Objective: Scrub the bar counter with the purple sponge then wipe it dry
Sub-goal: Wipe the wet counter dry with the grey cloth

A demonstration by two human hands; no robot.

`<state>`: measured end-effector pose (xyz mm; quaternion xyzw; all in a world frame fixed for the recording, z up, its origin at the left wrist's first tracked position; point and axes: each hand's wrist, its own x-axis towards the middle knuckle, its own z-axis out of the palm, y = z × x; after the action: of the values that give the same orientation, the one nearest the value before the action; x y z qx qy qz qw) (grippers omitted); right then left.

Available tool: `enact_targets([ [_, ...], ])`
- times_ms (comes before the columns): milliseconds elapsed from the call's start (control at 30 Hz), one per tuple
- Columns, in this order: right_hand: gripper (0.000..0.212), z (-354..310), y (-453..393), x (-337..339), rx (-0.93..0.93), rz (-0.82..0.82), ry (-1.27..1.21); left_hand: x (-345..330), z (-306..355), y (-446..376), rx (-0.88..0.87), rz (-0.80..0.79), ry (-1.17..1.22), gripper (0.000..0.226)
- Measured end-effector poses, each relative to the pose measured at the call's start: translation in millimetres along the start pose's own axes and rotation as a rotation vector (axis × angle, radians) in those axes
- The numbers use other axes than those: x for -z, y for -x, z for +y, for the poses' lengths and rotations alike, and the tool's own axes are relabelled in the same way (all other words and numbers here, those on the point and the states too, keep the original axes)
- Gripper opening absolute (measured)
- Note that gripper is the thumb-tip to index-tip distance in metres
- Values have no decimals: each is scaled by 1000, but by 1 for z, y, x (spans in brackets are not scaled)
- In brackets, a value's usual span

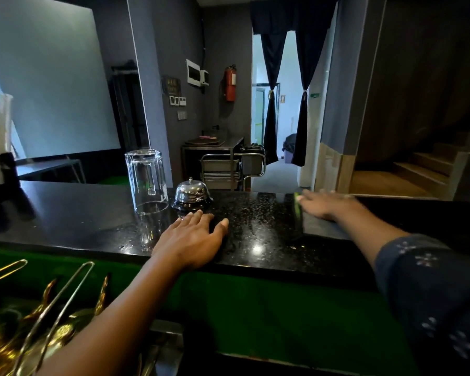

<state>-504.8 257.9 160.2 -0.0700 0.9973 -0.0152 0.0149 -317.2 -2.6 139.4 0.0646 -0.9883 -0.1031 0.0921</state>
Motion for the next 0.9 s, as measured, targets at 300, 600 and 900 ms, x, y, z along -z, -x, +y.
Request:
enact_targets([
  [300,63,-125,109,-18,456,-33,-78,10,-1,4,-13,-72,100,59],
  [600,59,-40,114,-6,300,-28,-58,26,-47,40,-15,6,-34,57],
  [900,62,-124,82,4,98,7,-101,15,-51,33,-31,114,-17,54],
])
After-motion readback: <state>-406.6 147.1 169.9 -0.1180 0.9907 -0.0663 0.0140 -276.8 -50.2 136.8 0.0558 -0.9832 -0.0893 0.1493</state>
